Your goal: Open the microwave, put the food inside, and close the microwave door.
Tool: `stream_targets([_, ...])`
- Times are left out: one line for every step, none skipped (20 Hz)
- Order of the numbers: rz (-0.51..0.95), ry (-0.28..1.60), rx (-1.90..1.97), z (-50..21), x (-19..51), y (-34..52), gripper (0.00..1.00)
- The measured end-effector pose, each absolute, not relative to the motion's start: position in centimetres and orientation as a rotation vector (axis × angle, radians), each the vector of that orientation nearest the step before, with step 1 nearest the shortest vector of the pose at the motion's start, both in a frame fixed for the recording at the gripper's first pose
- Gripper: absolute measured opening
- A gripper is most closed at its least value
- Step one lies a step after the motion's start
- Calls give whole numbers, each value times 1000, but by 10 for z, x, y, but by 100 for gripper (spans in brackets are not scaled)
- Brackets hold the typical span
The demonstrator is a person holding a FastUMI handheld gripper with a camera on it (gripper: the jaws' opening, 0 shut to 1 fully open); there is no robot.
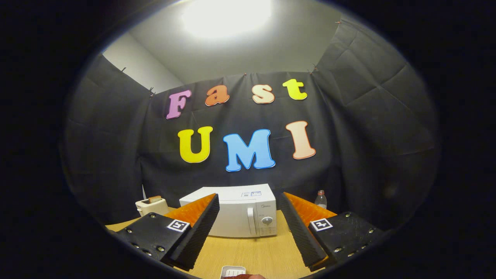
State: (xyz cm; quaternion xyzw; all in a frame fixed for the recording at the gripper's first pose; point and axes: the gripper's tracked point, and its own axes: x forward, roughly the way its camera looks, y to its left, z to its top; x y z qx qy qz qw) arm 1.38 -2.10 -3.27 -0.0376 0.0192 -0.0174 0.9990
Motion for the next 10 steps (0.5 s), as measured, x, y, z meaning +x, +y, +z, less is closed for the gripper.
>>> stream_targets([-34,41,-84,-36,22,-26,98])
stream_targets([-40,42,-93,-40,31,-32,98])
stream_targets([-50,50,-96,-45,40,-38,98])
stream_targets([-56,62,-90,-51,49,-42,98])
stream_targets([-58,71,-81,-55,59,-45,98])
stream_targets([-57,75,-77,-59,68,-47,98])
stream_targets([-61,76,-78,-63,79,-51,98])
stream_targets([-64,83,-76,-68,89,-54,98])
stream_targets([-61,92,-74,-75,100,-54,98])
stream_targets([-57,102,-74,-81,109,-54,98])
